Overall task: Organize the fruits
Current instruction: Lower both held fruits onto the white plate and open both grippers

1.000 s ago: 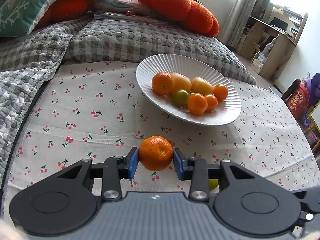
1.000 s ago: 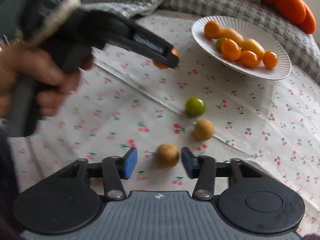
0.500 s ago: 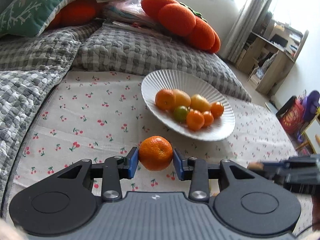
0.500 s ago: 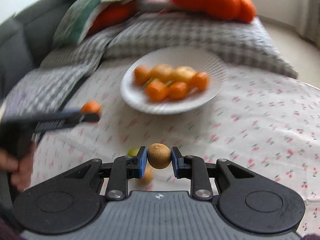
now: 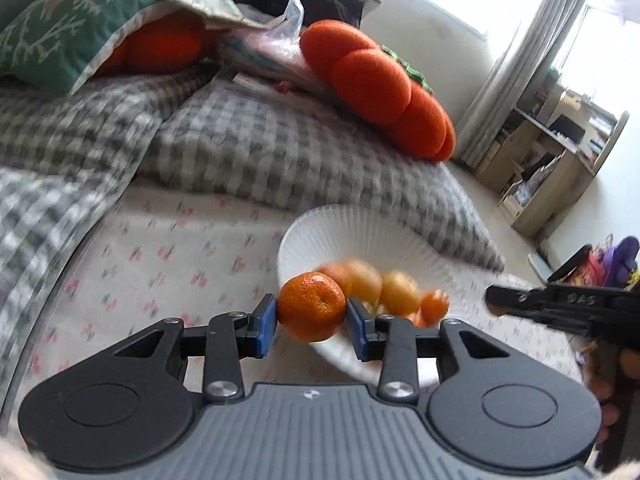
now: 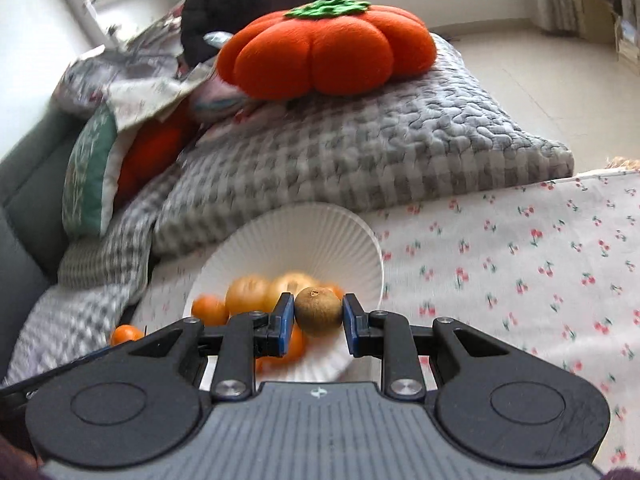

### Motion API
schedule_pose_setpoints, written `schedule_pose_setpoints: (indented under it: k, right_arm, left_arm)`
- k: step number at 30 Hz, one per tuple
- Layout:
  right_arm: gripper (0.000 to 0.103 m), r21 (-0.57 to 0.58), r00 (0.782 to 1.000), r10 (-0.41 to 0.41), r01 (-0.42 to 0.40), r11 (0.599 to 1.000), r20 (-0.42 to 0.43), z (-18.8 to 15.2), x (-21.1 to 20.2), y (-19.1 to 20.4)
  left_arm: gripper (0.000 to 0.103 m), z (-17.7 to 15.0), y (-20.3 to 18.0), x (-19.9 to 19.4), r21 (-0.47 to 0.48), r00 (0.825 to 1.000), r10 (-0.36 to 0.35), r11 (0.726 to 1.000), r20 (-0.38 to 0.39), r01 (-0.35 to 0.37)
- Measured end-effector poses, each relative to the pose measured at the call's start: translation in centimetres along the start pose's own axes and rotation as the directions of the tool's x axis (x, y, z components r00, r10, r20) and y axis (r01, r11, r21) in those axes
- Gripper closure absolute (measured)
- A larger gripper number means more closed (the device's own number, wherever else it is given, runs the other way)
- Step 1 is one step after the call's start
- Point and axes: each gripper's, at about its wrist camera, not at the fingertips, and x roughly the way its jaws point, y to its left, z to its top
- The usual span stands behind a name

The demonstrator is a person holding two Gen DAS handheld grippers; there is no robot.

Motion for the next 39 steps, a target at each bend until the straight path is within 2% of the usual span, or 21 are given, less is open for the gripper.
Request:
schedule_pose_setpoints:
  k: [4, 10, 21, 28, 32, 39]
  right_arm:
    - [0.080, 0.044, 1.000, 0.012, -0.013, 0.999, 0.003, 1.0, 1.3, -1.0]
    - [0.080, 0.048, 0.999, 0.036, -0.037, 0.998, 0.021, 1.9, 2.9, -1.1]
    - [0.080, 0.015, 0.997, 0.073, -0.073, 0.997, 0.026, 1.8, 6.5, -0.8]
    - [0.080, 0.006, 0.998, 0.065, -0.065, 0.998, 0.006, 1.0, 7.6, -0.2]
    - [0.079, 0.016, 0.997, 0.072, -0.073, 0.997, 0.016, 0.9, 7.6, -0.4]
    - [0.074, 0.035, 0.996, 0.069, -0.071, 0.997, 0.050, 1.1, 6.5, 0.0]
  left_arm:
    - [0.070, 2.1, -1.1, 2.4, 0.008, 1.000, 0.007, 1.000, 0.014, -0.007]
    - [0.070, 3.5, -1.9, 6.9, -0.063, 0.999, -0.043, 0.997, 0.003, 0.043]
    - [0.070, 4.0, -3.6, 13.3, -0.066, 0.998, -0.035, 0.997, -0.060, 0.031]
    - [0.069, 2.9, -3.1, 13.7, -0.065, 0.994, -0.065, 0.996, -0.083, 0.060]
    - [0.064, 2.9, -3.1, 13.6, -0.055, 0.991, -0.089, 0.995, -0.097, 0.084]
    - [0.061, 3.5, -2.2, 10.2, -0.082, 0.994, -0.101, 0.992, -0.043, 0.097]
